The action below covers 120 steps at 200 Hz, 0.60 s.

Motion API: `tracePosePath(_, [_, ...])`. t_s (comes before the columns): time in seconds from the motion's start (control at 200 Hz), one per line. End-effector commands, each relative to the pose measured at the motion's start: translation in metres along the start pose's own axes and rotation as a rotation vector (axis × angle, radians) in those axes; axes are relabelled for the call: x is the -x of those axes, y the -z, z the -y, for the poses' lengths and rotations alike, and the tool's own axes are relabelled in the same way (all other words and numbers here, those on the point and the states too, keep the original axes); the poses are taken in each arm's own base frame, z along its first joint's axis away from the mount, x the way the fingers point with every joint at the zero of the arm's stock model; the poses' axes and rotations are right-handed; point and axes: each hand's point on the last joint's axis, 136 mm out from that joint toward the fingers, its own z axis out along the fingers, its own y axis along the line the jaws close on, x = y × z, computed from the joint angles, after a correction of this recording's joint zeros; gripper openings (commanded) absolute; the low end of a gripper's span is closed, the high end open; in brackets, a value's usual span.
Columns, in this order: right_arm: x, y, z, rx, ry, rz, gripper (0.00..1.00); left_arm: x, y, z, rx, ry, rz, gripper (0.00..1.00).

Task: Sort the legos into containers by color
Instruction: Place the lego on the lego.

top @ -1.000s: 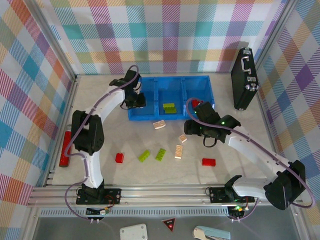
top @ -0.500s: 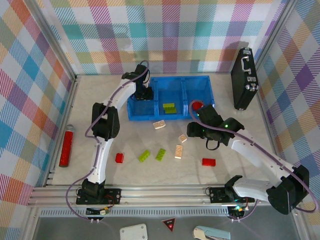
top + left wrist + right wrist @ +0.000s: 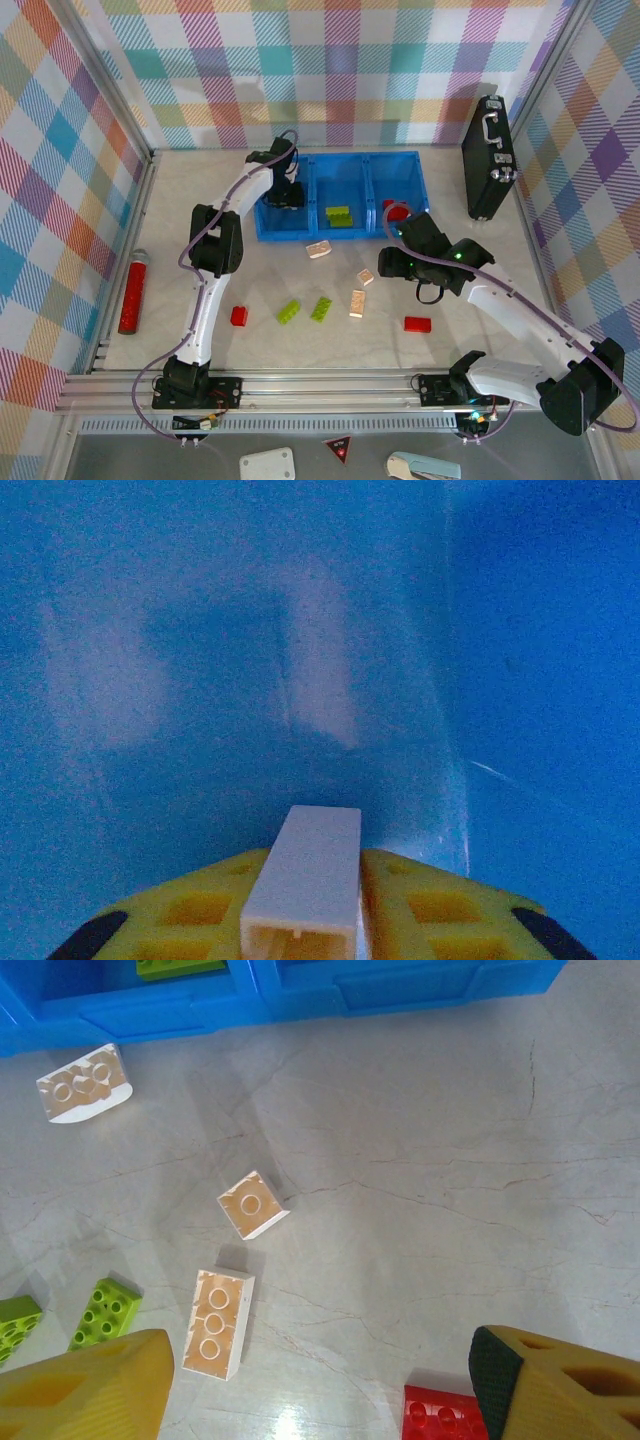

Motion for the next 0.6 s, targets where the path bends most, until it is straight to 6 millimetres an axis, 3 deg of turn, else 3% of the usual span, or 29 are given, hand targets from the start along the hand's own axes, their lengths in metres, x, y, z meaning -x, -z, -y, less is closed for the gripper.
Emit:
tracePosePath(0.0, [0.000,0.006,0.002,-0.009,-0.009,0.010,0.79,0.011,0.018,-0.001,0.013,-0.035,0.039,0.29])
tracePosePath(0.595, [0.007,0.007,-0.006,0.011,-0.003,0.009,0.79,0.017,0.064,-0.021,0.164,-0.108,0.090,0.42])
